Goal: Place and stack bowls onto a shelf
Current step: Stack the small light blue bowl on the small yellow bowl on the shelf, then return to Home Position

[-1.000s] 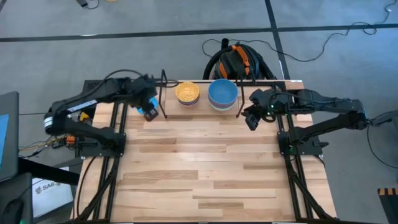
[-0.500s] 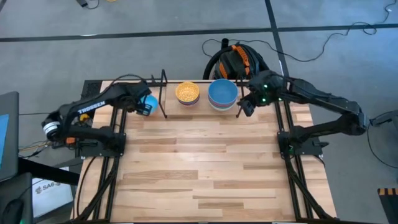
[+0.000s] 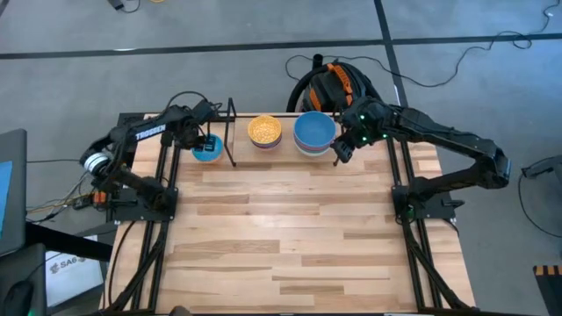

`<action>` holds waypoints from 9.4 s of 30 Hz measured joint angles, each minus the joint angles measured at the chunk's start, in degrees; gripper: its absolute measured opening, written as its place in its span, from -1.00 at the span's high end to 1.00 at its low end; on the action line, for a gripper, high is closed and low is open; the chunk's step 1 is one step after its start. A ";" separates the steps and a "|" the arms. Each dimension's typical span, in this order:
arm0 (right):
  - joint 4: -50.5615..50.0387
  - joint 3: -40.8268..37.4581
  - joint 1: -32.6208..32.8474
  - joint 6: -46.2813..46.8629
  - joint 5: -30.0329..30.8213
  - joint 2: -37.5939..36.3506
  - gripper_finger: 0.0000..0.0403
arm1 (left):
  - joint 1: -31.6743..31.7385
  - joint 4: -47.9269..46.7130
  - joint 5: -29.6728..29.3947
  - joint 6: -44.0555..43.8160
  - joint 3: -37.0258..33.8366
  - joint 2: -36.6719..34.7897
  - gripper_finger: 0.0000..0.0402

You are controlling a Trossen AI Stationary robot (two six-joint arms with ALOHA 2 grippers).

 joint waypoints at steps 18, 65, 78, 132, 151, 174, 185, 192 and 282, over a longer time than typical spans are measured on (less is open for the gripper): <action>-1.32 0.00 -4.59 -2.98 -0.28 -0.01 0.27 | 3.86 7.69 2.49 3.92 0.23 8.32 0.95; 6.32 0.04 -5.84 -1.27 -9.23 -0.03 0.27 | -17.40 15.89 2.95 3.89 29.08 6.52 1.00; 3.62 0.04 -7.18 -2.41 -9.25 -0.03 0.27 | -16.93 -8.74 8.45 15.93 53.97 26.85 1.00; 30.86 -11.69 23.62 -2.31 -1.90 -18.11 0.92 | -57.01 72.27 4.23 29.02 0.71 -19.15 1.00; 24.96 -26.72 23.20 -7.44 4.17 -43.85 0.92 | -58.32 75.86 2.91 32.06 -20.60 -32.77 1.00; 28.71 -46.09 23.22 -13.77 4.50 -67.45 0.92 | -56.94 51.53 7.59 35.64 -35.41 -67.30 1.00; 37.92 -57.03 23.22 -11.13 4.52 -68.41 0.92 | -56.94 54.09 4.38 38.98 -41.09 -75.44 1.00; 41.78 -60.13 23.20 -12.61 4.62 -68.42 0.88 | -56.94 59.57 5.20 37.02 -47.77 -80.25 1.00; 49.24 -68.96 20.60 -6.96 5.99 -68.42 0.69 | -55.19 57.01 11.65 35.63 -51.47 -80.98 1.00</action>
